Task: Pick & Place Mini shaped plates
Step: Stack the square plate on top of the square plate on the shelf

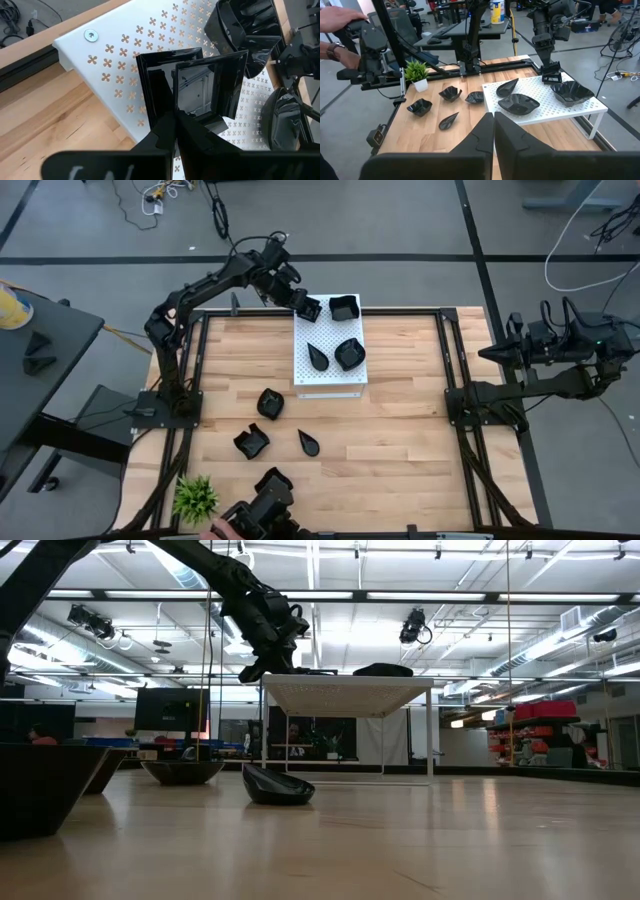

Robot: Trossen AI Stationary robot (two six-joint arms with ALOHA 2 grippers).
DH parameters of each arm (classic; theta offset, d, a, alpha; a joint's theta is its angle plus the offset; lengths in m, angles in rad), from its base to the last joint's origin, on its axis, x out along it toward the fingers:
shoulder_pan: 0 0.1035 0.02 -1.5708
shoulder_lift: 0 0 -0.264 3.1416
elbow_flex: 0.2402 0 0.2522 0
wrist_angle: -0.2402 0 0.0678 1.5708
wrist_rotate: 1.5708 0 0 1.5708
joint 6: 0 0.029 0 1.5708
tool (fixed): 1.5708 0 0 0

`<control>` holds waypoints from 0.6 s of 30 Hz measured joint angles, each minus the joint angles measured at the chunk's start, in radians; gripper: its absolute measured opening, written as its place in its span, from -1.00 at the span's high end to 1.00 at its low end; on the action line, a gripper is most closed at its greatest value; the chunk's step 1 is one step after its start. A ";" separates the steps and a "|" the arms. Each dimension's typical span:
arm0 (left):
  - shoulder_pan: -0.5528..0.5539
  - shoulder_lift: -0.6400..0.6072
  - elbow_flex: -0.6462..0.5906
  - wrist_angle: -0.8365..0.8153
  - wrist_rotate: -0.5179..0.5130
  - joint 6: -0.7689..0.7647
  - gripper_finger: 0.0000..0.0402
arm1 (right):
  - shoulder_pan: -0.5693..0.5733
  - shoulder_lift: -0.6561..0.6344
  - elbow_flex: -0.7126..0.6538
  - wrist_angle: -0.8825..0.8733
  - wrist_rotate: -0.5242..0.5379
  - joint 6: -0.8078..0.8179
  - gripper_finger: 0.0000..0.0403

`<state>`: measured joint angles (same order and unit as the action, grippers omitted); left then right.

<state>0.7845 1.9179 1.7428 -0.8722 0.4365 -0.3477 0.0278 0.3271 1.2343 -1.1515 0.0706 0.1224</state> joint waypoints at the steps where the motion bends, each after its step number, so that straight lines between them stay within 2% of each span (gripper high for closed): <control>1: -0.003 0.000 0.000 0.000 -0.004 0.000 0.91 | 0.000 0.000 0.000 0.000 0.000 0.000 0.91; 7: 0.000 0.000 0.000 -0.012 -0.003 -0.016 0.91 | 0.000 0.000 0.000 0.000 0.000 0.000 0.91; 11: 0.008 0.000 0.000 -0.015 0.052 -0.035 0.91 | 0.000 0.000 0.000 0.000 0.000 0.000 0.91; 18: 0.020 0.000 0.000 -0.045 0.058 -0.041 0.91 | 0.000 0.000 0.000 0.000 0.000 0.000 0.91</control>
<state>0.8042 1.9182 1.7428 -0.9168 0.4944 -0.3889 0.0278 0.3271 1.2343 -1.1516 0.0708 0.1223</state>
